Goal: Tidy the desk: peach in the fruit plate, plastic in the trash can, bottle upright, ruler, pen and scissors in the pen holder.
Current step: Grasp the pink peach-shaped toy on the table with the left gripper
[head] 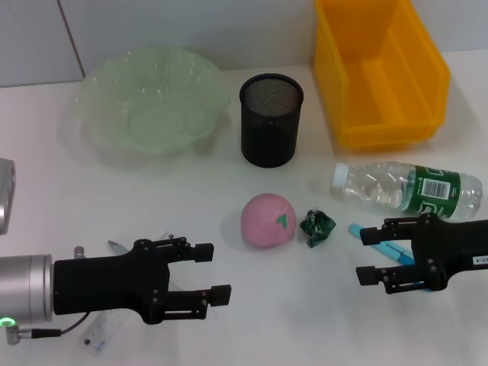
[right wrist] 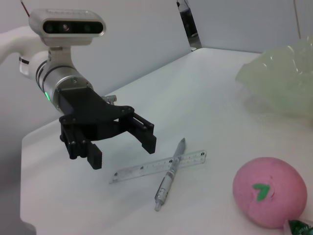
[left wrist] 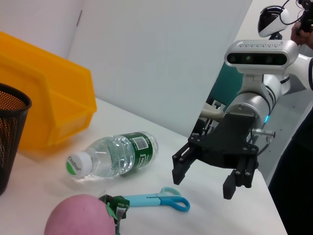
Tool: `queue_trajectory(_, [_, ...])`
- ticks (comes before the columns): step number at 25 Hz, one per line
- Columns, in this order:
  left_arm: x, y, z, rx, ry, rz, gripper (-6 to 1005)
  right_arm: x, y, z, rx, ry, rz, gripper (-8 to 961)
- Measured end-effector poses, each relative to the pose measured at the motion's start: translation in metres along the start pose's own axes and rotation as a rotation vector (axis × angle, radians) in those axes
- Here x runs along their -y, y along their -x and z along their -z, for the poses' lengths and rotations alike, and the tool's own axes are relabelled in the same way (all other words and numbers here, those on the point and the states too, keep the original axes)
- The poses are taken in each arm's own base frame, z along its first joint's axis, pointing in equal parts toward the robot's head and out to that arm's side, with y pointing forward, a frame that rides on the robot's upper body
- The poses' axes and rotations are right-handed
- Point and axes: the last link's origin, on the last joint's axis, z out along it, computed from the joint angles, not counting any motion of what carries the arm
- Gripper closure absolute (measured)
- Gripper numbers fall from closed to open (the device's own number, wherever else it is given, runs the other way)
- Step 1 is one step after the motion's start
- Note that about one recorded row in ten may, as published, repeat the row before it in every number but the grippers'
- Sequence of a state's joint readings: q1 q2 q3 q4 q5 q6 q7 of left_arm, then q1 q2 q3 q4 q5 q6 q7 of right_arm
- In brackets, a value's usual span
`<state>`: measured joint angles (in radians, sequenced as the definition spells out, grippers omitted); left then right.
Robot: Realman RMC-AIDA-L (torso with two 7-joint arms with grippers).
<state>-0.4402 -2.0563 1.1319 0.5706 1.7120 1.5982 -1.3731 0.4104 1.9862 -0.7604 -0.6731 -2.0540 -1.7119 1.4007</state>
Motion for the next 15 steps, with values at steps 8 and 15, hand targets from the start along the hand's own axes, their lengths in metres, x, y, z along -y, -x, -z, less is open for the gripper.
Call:
queue_trajectory(8, [0.000, 0.000, 0.000, -0.002, 0.003, 0.000, 218, 0.000, 0.001, -0.001, -0.003, 0.003, -0.004, 203])
queue_trajectory(15, [0.016, -0.026, -0.017, -0.004, -0.032, -0.070, 222, 0.000, 0.000, -0.001, -0.005, 0.004, -0.008, 203])
